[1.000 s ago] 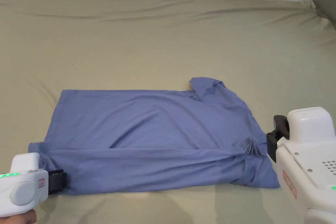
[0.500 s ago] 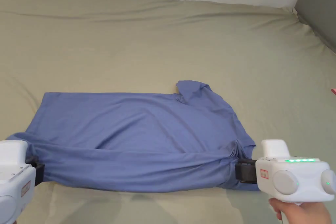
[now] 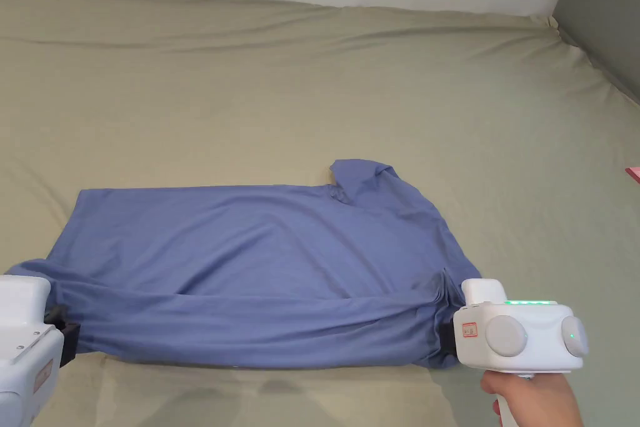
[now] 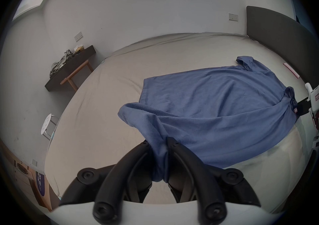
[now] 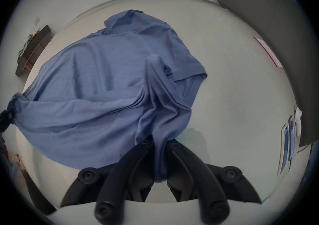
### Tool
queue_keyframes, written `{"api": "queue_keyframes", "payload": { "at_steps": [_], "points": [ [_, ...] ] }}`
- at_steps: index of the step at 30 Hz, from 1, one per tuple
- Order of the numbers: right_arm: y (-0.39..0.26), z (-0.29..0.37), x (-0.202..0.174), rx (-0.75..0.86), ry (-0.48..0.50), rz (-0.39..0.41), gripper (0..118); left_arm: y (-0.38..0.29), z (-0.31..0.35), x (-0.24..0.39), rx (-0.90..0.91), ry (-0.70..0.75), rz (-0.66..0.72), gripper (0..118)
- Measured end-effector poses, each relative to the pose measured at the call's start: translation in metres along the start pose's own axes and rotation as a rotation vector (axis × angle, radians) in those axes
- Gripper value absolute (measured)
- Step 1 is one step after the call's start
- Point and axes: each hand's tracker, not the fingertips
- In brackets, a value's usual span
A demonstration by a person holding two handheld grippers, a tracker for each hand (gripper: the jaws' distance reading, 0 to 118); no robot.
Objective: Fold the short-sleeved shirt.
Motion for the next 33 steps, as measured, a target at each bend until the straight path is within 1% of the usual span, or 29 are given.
{"api": "queue_keyframes", "payload": {
  "at_steps": [1, 2, 6, 8, 12, 15, 17, 18, 19, 24, 25, 27, 28, 29, 30, 31, 32, 33],
  "points": [
    [0.001, -0.001, 0.003, 0.012, -0.007, 0.007, 11, 0.001, 0.001, -0.003, -0.001, -0.002, 0.001, 11],
    [-0.009, 0.017, -0.01, 0.022, -0.005, 0.004, 11, 0.001, 0.003, -0.004, -0.003, -0.004, 0.004, 11],
    [-0.011, 0.057, -0.004, 0.083, 0.02, -0.011, 11, 0.003, 0.018, -0.011, 0.013, -0.007, 0.001, 11],
    [-0.013, 0.08, -0.004, 0.106, 0.038, 0.004, 11, 0.005, 0.028, -0.014, 0.023, -0.008, -0.006, 11],
    [-0.026, 0.124, -0.011, 0.105, 0.031, 0.047, 11, 0.004, 0.051, -0.028, 0.023, -0.023, -0.005, 11],
    [-0.043, 0.138, -0.002, 0.064, 0.018, 0.041, 11, -0.011, 0.063, -0.037, -0.014, -0.048, -0.013, 11],
    [-0.061, 0.137, 0.001, 0.033, 0.037, 0.025, 11, -0.029, 0.064, -0.038, -0.077, -0.065, -0.034, 11],
    [-0.067, 0.13, 0.012, 0.015, 0.047, 0.014, 11, -0.04, 0.06, -0.037, -0.106, -0.073, -0.048, 11],
    [-0.076, 0.12, 0.016, -0.009, 0.051, 0.003, 11, -0.052, 0.056, -0.035, -0.145, -0.072, -0.062, 11],
    [-0.117, 0.079, 0.021, -0.13, 0.045, -0.042, 11, -0.103, 0.031, -0.029, -0.294, -0.1, -0.089, 11],
    [-0.124, 0.074, 0.02, -0.139, 0.045, -0.044, 11, -0.111, 0.026, -0.03, -0.291, -0.096, -0.082, 11],
    [-0.134, 0.064, 0.018, -0.138, 0.043, -0.057, 11, -0.124, 0.012, -0.032, -0.348, -0.107, -0.035, 11],
    [-0.135, 0.064, 0.019, -0.116, 0.05, -0.097, 11, -0.129, 0.006, -0.032, -0.372, -0.116, -0.009, 11],
    [-0.133, 0.067, 0.019, -0.104, 0.053, -0.127, 19, -0.127, 0.009, -0.032, -0.315, -0.1, 0.006, 11],
    [-0.132, 0.074, 0.016, -0.114, 0.045, -0.113, 39, -0.122, 0.013, -0.033, -0.323, -0.098, 0.003, 13],
    [-0.13, 0.077, 0.015, -0.101, -0.012, -0.102, 64, -0.119, 0.013, -0.032, -0.328, -0.097, -0.006, 19],
    [-0.129, 0.078, 0.015, -0.097, -0.077, -0.066, 89, -0.117, 0.014, -0.031, -0.326, -0.083, -0.028, 36],
    [-0.128, 0.081, 0.016, -0.089, -0.139, -0.032, 104, -0.113, 0.019, -0.03, -0.323, -0.06, -0.062, 67]
  ]
}}
